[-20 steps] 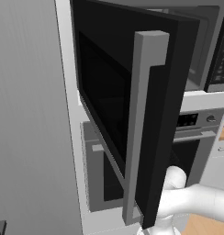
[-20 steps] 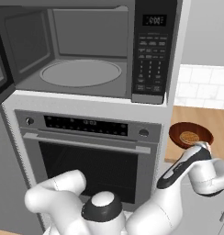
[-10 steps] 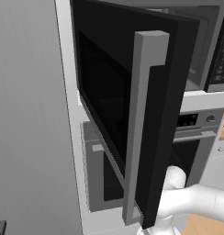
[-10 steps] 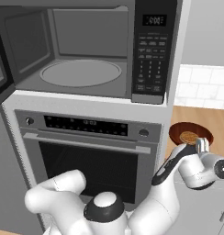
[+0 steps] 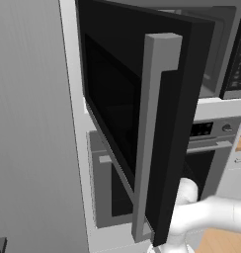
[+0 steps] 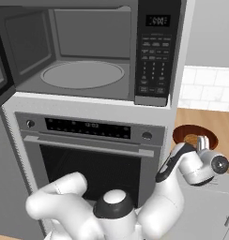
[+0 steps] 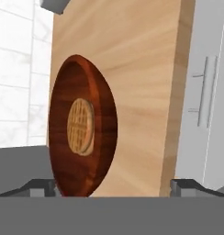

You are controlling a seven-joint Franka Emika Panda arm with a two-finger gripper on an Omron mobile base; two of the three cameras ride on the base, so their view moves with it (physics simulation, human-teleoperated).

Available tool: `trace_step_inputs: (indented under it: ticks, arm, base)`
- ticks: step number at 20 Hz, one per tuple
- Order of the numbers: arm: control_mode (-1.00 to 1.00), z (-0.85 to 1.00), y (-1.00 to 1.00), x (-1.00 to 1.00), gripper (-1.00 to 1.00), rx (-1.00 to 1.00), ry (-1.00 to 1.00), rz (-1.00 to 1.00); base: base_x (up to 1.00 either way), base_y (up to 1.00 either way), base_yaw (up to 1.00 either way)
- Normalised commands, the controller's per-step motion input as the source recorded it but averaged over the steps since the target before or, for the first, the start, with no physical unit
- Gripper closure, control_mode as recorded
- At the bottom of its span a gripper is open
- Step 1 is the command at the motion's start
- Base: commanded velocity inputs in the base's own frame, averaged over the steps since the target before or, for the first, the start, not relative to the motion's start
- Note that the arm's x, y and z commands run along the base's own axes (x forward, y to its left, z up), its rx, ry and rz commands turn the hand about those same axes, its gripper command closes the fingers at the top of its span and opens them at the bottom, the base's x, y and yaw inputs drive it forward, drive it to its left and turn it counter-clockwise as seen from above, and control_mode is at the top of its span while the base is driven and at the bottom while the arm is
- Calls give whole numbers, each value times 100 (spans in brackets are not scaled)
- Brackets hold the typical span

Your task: Open the microwave, place the bowl with waffle inside the microwave, then close the microwave door and turn it on.

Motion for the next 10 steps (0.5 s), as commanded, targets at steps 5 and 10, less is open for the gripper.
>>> trace_step_inputs:
  ticks: [5,10]
  arm:
    - [-100,0,-52,31,-100,0,4,5]
    - [-100,-3,-43,31,-100,1,2,3]
  base:
    - [0,0,0]
    - [0,0,0]
